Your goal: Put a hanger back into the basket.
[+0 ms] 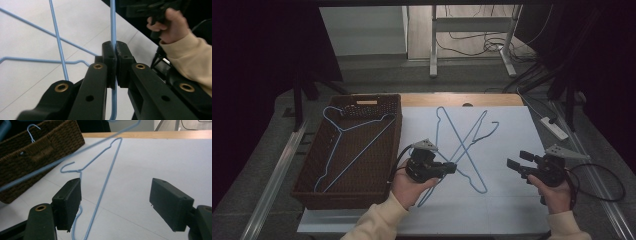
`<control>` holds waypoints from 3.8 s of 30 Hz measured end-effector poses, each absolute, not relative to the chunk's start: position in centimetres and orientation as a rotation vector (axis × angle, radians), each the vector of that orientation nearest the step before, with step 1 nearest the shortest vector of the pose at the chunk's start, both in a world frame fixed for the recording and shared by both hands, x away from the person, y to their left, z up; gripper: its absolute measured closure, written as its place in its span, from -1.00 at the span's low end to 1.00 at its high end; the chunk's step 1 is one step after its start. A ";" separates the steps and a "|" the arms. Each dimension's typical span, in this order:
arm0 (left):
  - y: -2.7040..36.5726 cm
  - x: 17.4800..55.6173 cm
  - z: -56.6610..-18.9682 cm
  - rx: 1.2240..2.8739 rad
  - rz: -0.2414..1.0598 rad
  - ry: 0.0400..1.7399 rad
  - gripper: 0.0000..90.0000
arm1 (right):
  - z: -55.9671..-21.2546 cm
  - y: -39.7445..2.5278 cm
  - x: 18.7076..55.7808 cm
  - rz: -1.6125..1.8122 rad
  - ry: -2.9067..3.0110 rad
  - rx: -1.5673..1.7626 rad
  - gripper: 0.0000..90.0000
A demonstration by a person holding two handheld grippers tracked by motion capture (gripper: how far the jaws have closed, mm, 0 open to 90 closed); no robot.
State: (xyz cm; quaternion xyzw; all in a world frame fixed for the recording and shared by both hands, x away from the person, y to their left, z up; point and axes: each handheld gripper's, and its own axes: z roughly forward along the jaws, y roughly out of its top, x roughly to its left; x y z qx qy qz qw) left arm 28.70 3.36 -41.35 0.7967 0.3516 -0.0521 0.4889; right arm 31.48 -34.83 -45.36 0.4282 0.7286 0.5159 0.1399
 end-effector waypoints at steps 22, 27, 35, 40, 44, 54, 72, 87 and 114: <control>12.2 29.5 -36.9 1.829 -0.063 0.868 0.93 | -47.1 -34.0 31.8 1.388 2.191 1.234 -0.41; 14.8 29.6 -36.5 1.802 -0.048 0.890 0.93 | -47.3 -33.8 31.8 1.369 2.205 1.230 -0.41; 19.7 29.5 -36.1 1.751 -0.010 0.922 0.93 | -47.4 -33.7 31.8 1.356 2.207 1.231 -0.41; 22.7 29.6 -36.2 1.721 0.000 0.946 0.93 | -47.5 -33.7 31.8 1.353 2.211 1.232 -0.41; 25.0 29.8 -36.7 1.714 0.002 0.957 0.93 | -47.6 -33.6 31.8 1.350 2.211 1.232 -0.41; 28.4 30.5 -38.6 1.710 -0.013 0.995 0.93 | -47.7 -33.6 32.0 1.337 2.215 1.245 -0.42; 32.0 30.2 -41.0 1.733 -0.031 1.061 0.93 | -47.9 -33.5 32.0 1.329 2.221 1.250 -0.43; 32.1 30.3 -42.3 1.776 -0.086 1.046 0.93 | -48.0 -33.4 32.0 1.326 2.226 1.252 -0.43; 32.5 31.8 -45.5 1.885 0.039 1.347 0.93 | -48.2 -33.4 32.0 1.321 2.235 1.259 -0.43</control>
